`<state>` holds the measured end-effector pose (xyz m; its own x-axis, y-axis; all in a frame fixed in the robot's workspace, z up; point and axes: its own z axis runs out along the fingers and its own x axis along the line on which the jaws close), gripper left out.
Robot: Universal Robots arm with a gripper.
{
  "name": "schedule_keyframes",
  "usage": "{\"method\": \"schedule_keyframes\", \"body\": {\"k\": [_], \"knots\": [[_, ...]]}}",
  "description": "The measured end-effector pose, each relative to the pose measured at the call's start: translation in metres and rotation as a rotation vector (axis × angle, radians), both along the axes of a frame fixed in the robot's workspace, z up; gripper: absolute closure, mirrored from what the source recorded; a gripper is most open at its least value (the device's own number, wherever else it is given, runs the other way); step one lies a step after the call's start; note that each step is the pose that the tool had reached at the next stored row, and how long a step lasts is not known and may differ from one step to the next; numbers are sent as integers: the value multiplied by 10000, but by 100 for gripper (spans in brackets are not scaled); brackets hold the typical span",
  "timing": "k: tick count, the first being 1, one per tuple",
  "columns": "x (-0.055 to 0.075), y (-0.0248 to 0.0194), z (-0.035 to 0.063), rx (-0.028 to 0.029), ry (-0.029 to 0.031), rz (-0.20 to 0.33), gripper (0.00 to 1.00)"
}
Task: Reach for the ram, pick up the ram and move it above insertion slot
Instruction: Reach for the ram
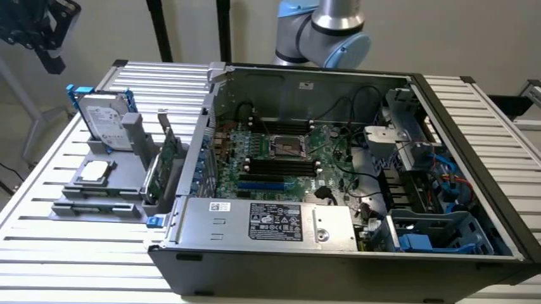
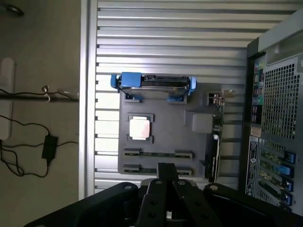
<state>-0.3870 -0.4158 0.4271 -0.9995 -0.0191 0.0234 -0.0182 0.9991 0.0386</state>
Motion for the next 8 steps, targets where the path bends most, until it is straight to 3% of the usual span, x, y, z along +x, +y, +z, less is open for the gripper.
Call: {"method": "schedule_keyframes", "body": {"k": [3,8], "knots": [[28,-89,-1,1,55,0,89],[126,-170,-1,0,122,2,89]]}}
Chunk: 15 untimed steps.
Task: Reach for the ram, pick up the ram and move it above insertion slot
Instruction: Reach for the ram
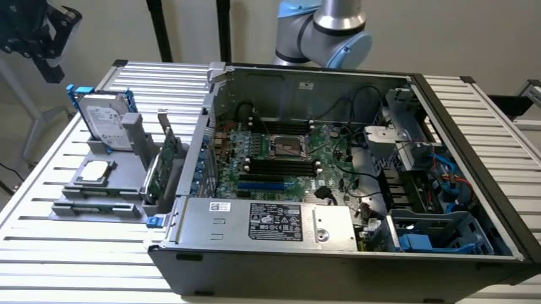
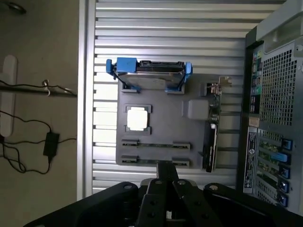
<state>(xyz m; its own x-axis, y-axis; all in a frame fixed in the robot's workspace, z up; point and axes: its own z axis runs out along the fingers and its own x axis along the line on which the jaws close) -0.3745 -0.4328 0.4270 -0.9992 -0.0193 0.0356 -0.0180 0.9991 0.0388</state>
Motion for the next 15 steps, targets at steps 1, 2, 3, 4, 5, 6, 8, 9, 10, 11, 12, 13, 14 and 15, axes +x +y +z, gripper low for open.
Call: {"method": "schedule_keyframes", "body": {"k": [1,2,3,4,5,6,8,9,10,11,12,13,14,15], "knots": [[24,-14,0,0,8,2,89],[45,-29,0,1,13,5,89],[63,-44,0,0,17,8,89],[79,-61,-1,0,21,11,89],[93,-79,-4,-1,21,15,89],[103,-95,-9,0,20,22,89],[117,-125,-28,-1,21,45,89],[119,-136,-44,-3,19,64,89],[119,-146,-60,-8,21,84,89],[120,-155,-76,-13,21,106,89],[121,-163,-91,-18,21,130,89],[122,-171,-106,-26,20,154,89],[124,-178,-121,-34,21,176,89],[125,-186,-137,-45,21,199,89]]}}
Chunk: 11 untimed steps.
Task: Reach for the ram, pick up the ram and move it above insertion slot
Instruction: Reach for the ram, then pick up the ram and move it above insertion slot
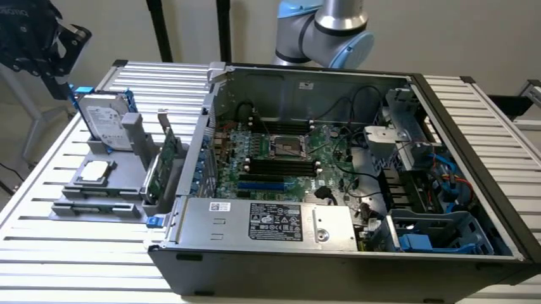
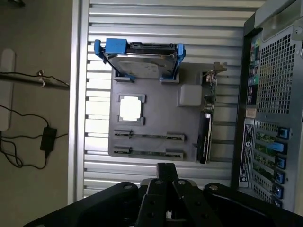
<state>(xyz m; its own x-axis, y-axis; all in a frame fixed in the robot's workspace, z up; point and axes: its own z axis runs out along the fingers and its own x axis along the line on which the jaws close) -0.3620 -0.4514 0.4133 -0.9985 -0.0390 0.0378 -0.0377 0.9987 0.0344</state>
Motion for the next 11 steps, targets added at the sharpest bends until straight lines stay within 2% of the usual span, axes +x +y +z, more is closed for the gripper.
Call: {"method": "schedule_keyframes", "body": {"k": [5,11], "knots": [[12,-17,-58,-53,1,100,89],[13,-19,-67,-60,1,119,89]]}}
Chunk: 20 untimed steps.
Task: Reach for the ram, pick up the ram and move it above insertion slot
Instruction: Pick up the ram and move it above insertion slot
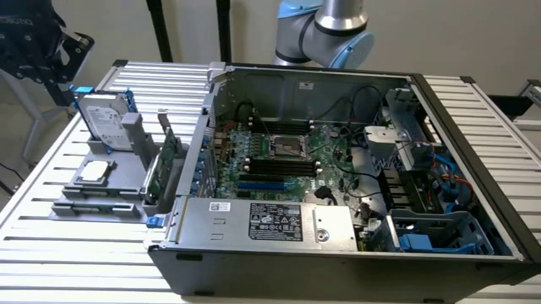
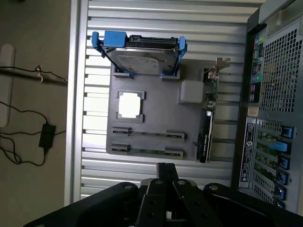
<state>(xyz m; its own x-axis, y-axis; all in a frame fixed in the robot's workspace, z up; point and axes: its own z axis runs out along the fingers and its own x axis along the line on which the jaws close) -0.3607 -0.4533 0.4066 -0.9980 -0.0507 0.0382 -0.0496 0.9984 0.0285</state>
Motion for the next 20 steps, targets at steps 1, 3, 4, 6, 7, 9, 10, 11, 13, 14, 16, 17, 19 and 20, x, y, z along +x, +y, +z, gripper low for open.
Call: {"method": "schedule_keyframes", "body": {"k": [1,3,4,6,7,9,10,11,13,14,16,17,19,20], "knots": [[0,0,0,0,-1,0,89],[1,0,-2,1,-1,24,89],[1,0,-3,2,-2,145,89],[2,0,-7,2,-2,520,89],[2,0,-9,1,-1,699,89],[1,0,-14,1,-1,1058,89],[1,0,-16,2,-1,1238,89],[1,0,-17,1,0,1425,89],[1,0,-22,2,-1,1784,89],[1,0,-23,2,-1,1968,89],[1,0,-26,1,-1,2329,89],[1,0,-28,1,0,2508,89],[1,0,-31,1,0,2873,89],[1,0,-33,1,0,3065,89]]}}
